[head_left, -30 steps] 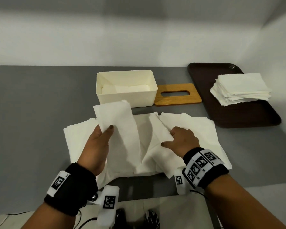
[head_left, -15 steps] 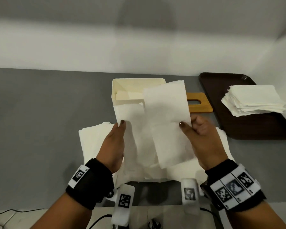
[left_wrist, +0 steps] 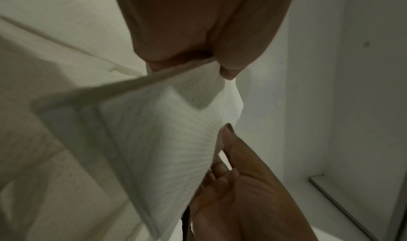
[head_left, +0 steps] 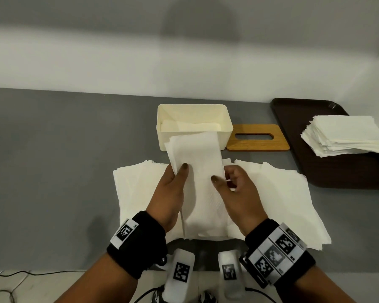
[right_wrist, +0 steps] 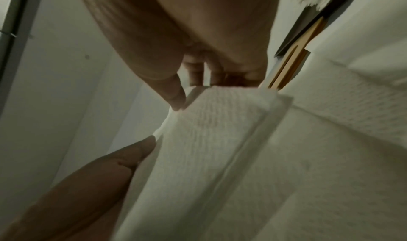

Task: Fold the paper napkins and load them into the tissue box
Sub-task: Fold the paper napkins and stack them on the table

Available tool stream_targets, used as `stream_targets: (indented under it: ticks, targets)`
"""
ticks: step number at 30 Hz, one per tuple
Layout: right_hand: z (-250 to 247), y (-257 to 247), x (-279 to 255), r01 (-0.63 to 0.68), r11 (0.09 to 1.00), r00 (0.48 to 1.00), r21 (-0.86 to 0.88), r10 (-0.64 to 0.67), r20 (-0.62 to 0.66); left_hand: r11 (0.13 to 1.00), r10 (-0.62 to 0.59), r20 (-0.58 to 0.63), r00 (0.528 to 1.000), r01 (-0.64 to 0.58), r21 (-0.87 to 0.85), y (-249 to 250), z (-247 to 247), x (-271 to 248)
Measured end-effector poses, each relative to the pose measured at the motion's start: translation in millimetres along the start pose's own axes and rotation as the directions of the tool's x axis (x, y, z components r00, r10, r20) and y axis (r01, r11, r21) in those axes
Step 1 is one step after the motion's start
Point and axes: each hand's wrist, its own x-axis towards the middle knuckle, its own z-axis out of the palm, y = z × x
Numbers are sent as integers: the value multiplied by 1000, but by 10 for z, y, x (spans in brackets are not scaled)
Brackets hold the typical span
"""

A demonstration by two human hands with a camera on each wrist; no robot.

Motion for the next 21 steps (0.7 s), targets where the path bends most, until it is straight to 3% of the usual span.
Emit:
stream_targets:
  ticks: [2, 5, 8, 13, 17, 21]
  targets:
    - [-21, -44, 21, -36, 999, 999, -2, 36, -7, 1000, 9, 34, 999, -9, -4, 19, -9, -24]
    - [-29, -149, 22, -123, 983, 985, 139, 105, 134, 1000, -9, 83, 997, 9, 10, 26, 18, -38]
    - [18, -173, 18, -114, 970, 972, 216, 65, 225, 999, -23, 87, 996, 19, 48, 7, 65, -32]
    - [7, -73, 43, -118, 959, 965, 259, 49, 259, 999, 20, 71, 997, -24, 47, 15, 111, 6]
    - [-124, 38, 19, -203, 964, 910, 170, 122, 396, 996, 62, 23, 998, -61, -58, 139, 55, 97]
    - [-310, 113, 81, -230, 966, 885, 117, 158, 438, 991, 137, 2, 991, -137, -3, 284, -108, 238]
